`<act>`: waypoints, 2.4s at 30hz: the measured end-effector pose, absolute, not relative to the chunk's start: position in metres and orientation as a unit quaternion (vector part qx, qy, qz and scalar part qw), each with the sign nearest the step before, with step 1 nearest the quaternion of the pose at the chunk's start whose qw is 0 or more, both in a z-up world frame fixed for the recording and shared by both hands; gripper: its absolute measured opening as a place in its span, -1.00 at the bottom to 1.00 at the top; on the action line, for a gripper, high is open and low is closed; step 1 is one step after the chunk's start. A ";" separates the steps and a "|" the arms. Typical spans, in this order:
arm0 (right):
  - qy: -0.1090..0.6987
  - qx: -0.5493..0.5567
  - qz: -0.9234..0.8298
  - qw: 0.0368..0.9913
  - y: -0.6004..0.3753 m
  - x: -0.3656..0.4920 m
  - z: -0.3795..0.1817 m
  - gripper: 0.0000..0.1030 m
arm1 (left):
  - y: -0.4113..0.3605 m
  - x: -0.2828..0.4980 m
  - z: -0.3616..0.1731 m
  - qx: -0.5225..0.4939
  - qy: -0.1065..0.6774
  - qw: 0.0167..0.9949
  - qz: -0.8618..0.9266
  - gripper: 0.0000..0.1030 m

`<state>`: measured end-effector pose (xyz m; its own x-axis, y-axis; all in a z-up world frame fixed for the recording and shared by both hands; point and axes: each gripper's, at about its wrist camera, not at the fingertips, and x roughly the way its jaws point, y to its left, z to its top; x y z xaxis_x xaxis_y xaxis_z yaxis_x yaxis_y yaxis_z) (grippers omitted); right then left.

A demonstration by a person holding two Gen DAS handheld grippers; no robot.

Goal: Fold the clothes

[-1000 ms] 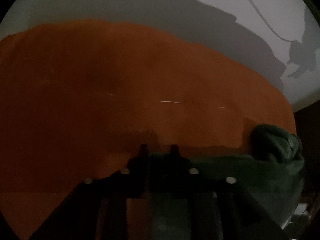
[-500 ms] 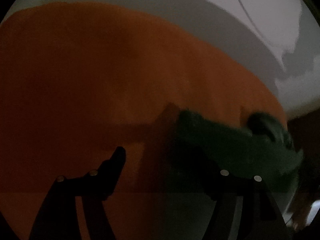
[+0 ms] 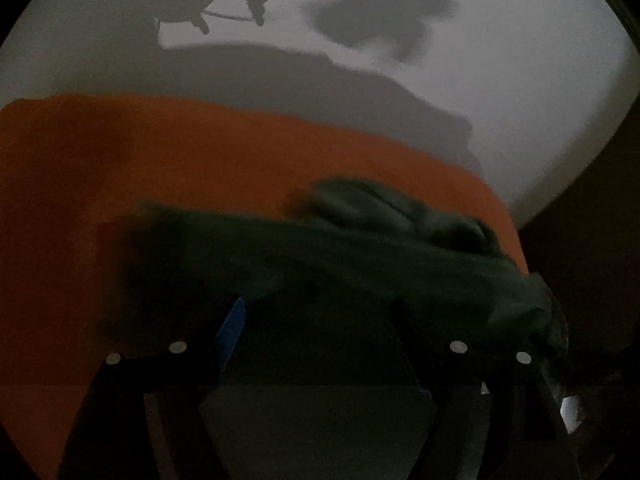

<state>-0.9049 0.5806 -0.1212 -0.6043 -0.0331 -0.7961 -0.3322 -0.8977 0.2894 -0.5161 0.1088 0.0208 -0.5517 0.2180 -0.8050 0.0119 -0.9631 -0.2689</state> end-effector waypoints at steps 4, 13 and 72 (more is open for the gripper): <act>0.165 -0.487 0.853 0.094 0.545 -0.931 -0.196 -0.73 | 0.149 -0.523 -0.035 -0.493 -0.004 -0.007 0.870 0.54; 0.128 -0.472 0.870 0.063 0.571 -0.919 -0.181 -0.95 | 0.100 -0.495 -0.006 -0.451 0.019 -0.024 0.892 0.59; 0.204 -0.461 0.862 0.053 0.770 -0.962 -0.093 -0.78 | -0.154 -0.587 0.071 -0.534 -0.163 0.131 0.819 -0.67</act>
